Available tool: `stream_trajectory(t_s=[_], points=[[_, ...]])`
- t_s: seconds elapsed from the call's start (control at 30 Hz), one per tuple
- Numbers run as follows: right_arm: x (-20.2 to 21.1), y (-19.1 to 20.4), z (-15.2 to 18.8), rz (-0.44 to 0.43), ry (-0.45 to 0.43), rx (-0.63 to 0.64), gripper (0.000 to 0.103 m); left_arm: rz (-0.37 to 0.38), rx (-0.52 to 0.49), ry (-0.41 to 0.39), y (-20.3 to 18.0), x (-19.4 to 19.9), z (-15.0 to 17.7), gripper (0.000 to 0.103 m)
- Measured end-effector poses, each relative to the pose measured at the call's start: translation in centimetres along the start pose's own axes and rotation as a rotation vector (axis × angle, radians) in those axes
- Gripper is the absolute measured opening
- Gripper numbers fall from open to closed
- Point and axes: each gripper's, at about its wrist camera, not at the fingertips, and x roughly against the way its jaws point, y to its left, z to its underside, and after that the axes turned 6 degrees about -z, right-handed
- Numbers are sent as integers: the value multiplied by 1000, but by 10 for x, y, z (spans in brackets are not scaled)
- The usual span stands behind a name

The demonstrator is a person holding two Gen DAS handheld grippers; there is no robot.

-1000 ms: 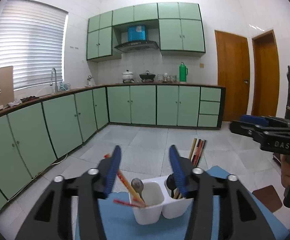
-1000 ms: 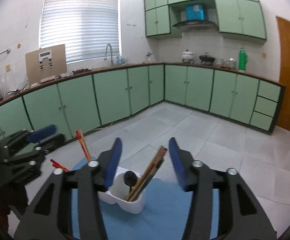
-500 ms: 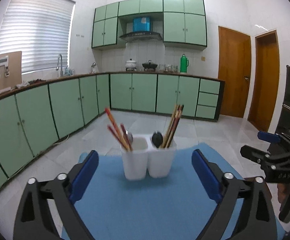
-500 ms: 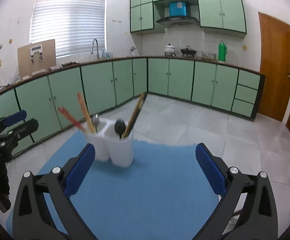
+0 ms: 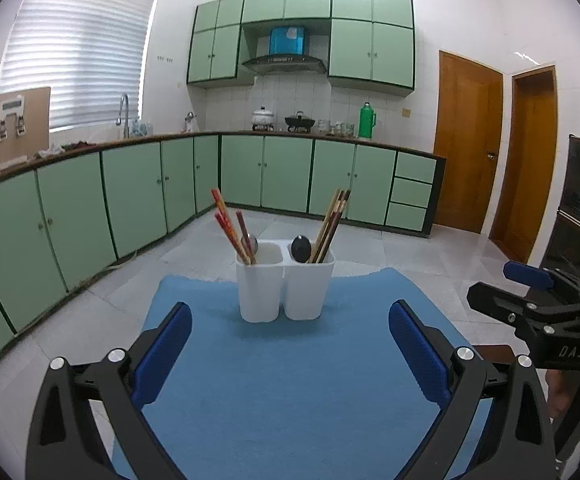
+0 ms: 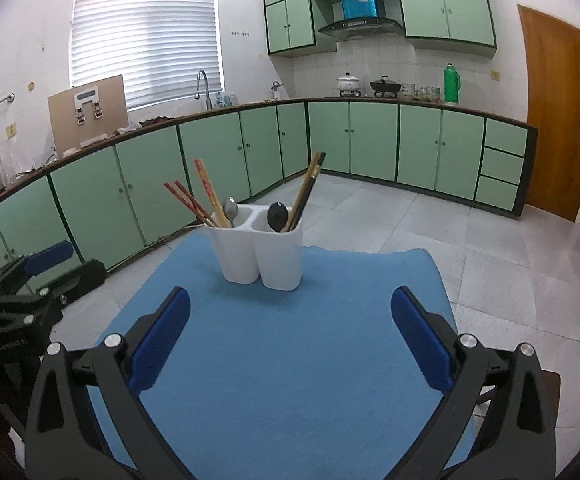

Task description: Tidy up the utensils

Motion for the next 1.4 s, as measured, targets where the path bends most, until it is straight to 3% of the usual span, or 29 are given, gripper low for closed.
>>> stream_trajectory(t_s=[0.63,1.4], points=[[56,32,-17,-25,-95,61,98,-24,6,-104,2,53,-17,97],[68,46,-20,-26,-108,79,98,-33,22,-135,9,67,-16,97]])
